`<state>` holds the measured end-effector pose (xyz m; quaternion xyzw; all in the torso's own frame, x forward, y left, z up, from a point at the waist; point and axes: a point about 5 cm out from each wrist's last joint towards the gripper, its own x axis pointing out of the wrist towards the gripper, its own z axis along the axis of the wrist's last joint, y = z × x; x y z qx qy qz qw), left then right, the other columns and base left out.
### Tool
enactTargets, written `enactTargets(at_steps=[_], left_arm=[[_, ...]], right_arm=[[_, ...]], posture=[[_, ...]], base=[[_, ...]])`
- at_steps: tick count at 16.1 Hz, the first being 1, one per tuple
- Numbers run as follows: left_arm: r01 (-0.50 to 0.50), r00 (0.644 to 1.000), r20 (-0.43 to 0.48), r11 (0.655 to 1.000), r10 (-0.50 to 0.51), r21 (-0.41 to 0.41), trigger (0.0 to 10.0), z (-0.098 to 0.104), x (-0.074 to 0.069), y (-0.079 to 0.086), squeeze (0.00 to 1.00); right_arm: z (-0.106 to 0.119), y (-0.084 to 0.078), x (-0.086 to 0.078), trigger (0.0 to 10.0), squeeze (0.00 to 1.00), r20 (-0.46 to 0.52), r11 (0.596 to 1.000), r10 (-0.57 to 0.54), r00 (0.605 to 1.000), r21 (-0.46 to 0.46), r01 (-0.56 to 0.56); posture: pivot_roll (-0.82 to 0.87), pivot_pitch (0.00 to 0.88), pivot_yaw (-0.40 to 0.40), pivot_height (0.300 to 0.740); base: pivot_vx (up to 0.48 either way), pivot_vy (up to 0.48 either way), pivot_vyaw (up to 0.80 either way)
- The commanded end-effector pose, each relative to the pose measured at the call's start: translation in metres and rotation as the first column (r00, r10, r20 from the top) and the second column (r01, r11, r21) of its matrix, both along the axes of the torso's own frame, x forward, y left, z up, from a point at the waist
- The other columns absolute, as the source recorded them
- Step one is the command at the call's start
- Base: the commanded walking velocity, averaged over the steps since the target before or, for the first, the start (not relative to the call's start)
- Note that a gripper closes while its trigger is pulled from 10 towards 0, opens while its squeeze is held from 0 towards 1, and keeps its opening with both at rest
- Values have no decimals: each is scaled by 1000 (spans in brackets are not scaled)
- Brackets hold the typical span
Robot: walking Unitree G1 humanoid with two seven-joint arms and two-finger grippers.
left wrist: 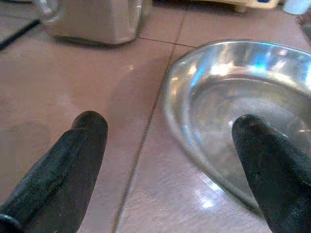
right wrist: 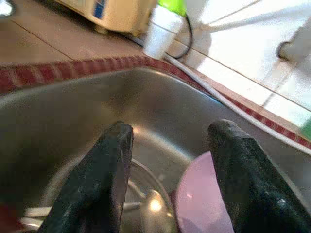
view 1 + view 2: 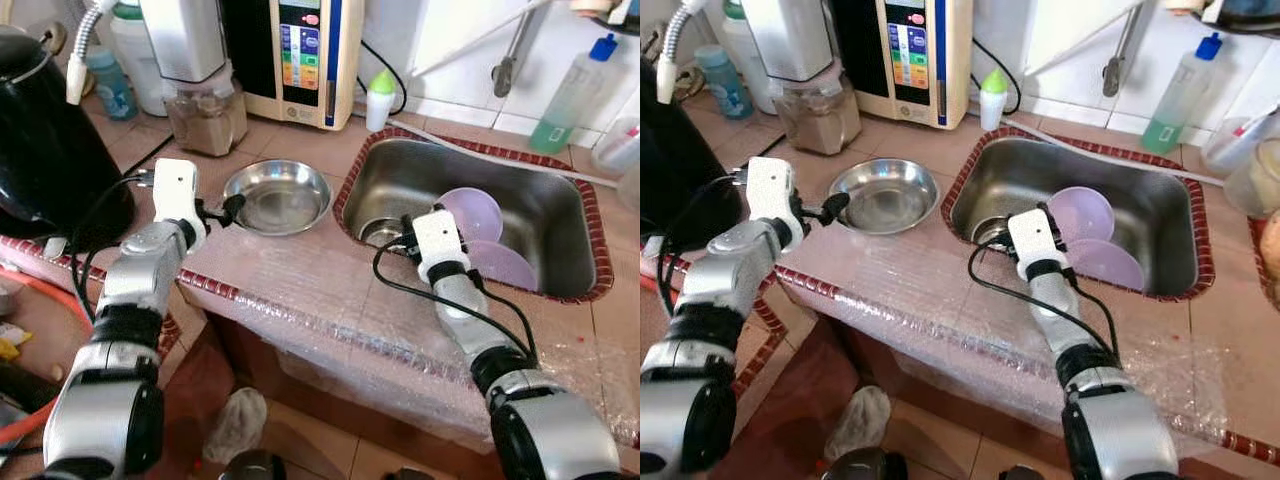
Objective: Kitchen organization
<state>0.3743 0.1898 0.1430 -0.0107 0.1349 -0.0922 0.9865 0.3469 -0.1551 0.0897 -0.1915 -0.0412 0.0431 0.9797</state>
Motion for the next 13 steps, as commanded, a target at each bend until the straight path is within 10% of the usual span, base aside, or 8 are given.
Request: enactTargets(at_steps=[1,3,4,5,6,7,13], left_arm=[[8,1000,4,1000,-8,-26,10000,7,5,-4,1000],[21,1000,-4,999,-21,-49,10000,7,8,-7,1000],[31,999,-32,997,-33,-74,10000,3,9,-10,1000],[31,997,-73,995,-39,-98,5529,-3,8,-12,1000],[11,994,-108,991,-26,-130,0,-10,7,-10,1000],[14,991,-131,989,-34,-145,0,-14,5,-10,0],[-7,983,-182,975,-35,-221,0,-27,0,-7,0]], right_arm=[[-4,8,-4,10000,1000,-6,999,42,999,17,-42],[-4,15,-5,10000,1000,-3,996,89,996,13,-88],[-5,19,-7,10000,149,-9,993,114,993,23,-114],[-6,21,-8,10000,0,-15,992,125,992,33,-125],[-5,24,-9,10000,0,-10,986,150,989,71,-149],[-4,26,-9,10000,0,-12,983,166,986,76,-165],[6,50,-21,10000,0,14,893,408,913,202,-402]], posture=[[49,0,94,740],[45,0,99,740],[43,0,100,740],[39,0,105,740],[39,0,105,740],[38,0,106,740],[47,2,92,740]], base=[[0,0,0],[0,0,0],[0,0,0],[0,0,0],[0,0,0],[0,0,0],[0,0,0]])
